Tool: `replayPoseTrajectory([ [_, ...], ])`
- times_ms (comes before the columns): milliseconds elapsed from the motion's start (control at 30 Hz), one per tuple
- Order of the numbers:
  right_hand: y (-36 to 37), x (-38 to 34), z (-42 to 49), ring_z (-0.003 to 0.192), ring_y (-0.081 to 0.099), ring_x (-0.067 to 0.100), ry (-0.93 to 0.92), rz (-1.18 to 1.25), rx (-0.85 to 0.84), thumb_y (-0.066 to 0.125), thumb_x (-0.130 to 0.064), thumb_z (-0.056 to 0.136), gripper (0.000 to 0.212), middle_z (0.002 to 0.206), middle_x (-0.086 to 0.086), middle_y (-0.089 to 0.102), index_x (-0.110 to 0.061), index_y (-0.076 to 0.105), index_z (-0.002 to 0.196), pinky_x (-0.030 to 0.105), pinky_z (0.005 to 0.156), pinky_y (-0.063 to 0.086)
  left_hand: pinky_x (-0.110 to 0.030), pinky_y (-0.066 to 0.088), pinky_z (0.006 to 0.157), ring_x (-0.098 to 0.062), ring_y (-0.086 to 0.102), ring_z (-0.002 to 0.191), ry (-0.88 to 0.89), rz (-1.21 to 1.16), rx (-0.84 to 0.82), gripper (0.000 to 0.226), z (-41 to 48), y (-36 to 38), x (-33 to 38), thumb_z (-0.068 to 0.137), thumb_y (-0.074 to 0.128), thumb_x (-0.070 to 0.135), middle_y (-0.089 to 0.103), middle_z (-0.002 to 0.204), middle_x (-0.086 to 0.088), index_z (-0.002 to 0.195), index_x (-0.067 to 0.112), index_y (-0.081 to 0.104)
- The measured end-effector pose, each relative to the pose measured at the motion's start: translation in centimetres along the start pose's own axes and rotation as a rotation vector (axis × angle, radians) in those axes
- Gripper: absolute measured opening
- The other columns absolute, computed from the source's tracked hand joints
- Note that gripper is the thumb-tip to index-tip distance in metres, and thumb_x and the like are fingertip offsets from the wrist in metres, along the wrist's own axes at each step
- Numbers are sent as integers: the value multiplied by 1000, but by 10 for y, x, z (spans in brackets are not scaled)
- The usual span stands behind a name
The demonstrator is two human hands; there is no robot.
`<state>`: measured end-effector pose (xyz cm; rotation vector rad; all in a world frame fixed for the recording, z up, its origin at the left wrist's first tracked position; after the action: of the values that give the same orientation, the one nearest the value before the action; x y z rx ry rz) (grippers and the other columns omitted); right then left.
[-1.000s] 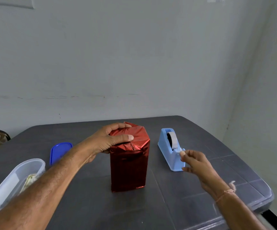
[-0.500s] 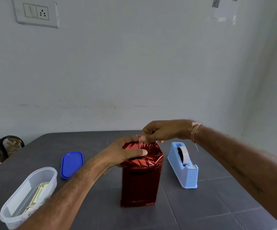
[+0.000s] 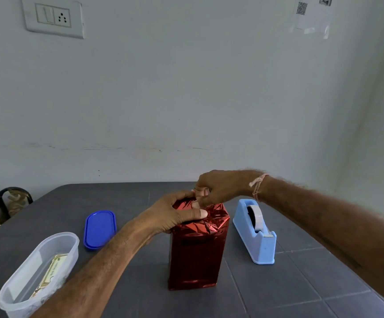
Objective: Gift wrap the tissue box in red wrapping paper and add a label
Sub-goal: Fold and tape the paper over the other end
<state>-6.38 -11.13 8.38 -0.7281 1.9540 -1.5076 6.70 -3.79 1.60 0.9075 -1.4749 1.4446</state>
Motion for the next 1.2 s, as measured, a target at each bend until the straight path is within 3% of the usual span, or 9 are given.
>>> replayPoseTrajectory([
  [100, -7, -7, -1, 86, 60, 13, 46, -139, 14, 65, -52, 93, 24, 83, -14, 60, -29, 64, 95, 28, 70, 40, -23, 46, 85, -5, 60, 110, -4, 0, 3, 70, 2, 0, -2, 77, 83, 46, 62, 130, 12, 141, 38, 56],
  [167, -6, 6, 6, 85, 61, 12, 74, -242, 59, 62, -63, 88, 30, 84, -14, 63, -33, 64, 91, 28, 69, 41, -21, 45, 81, 0, 59, 106, -6, -13, 1, 67, 3, 0, -2, 78, 83, 44, 62, 123, 16, 139, 38, 56],
  [267, 11, 42, 30, 95, 69, 22, 98, -203, 28, 44, -91, 68, 74, 92, -6, 69, -27, 71, 93, 30, 71, 44, -18, 44, 75, 3, 58, 103, -3, -15, 0, 65, 6, 1, -4, 80, 82, 42, 60, 116, 21, 139, 39, 55],
  [433, -12, 5, -3, 90, 63, 20, 161, -282, 73, 57, -88, 73, 77, 99, -2, 63, -18, 65, 103, 33, 71, 45, -19, 44, 70, -4, 60, 103, -15, 5, -2, 62, 3, 1, -4, 79, 82, 45, 61, 123, 13, 136, 43, 58],
  [567, 4, 30, -1, 103, 64, 23, 226, 50, 46, 66, -82, 74, 69, 106, -1, 67, -20, 61, 106, 43, 93, 54, -12, 48, 60, -3, 65, 100, -17, 11, -3, 59, 2, -1, -2, 81, 81, 41, 65, 122, 12, 136, 41, 59],
  [800, 29, 25, -10, 96, 66, 16, 229, 397, 357, 70, -74, 78, 60, 101, -3, 69, -21, 61, 105, 40, 87, 56, -16, 49, 62, -5, 70, 96, -30, 11, 0, 50, -3, 0, -1, 82, 80, 47, 71, 116, 12, 129, 46, 61],
  [933, 35, 28, -15, 96, 64, 14, 159, 547, 479, 74, -61, 83, 49, 105, -4, 65, -23, 60, 111, 33, 83, 55, -24, 54, 75, -10, 71, 101, -30, -4, 7, 52, -4, -1, 2, 80, 81, 49, 71, 116, 12, 127, 48, 61],
  [1033, 40, 31, -30, 99, 65, 14, 41, 733, 639, 74, -52, 88, 34, 108, -6, 68, -26, 64, 108, 37, 90, 57, -23, 53, 91, -5, 67, 113, 16, -61, 2, 63, -6, -3, 0, 77, 82, 50, 69, 126, 15, 135, 48, 58],
  [1200, 59, 30, -70, 94, 68, 11, -131, 843, 844, 61, -39, 101, 20, 104, -6, 70, -21, 69, 106, 33, 82, 57, -20, 48, 98, 2, 59, 117, 127, -87, 106, 62, -13, -1, 0, 80, 64, 65, 62, 130, 17, 137, 43, 54],
])
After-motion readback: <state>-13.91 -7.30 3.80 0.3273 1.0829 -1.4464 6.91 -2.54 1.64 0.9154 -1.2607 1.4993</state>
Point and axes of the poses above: each hand's wrist, its own z-axis towards the middle knuckle, its own y-axis out of the palm, x = y × z, the point moved 4 cm from there along z, towards the middle knuckle
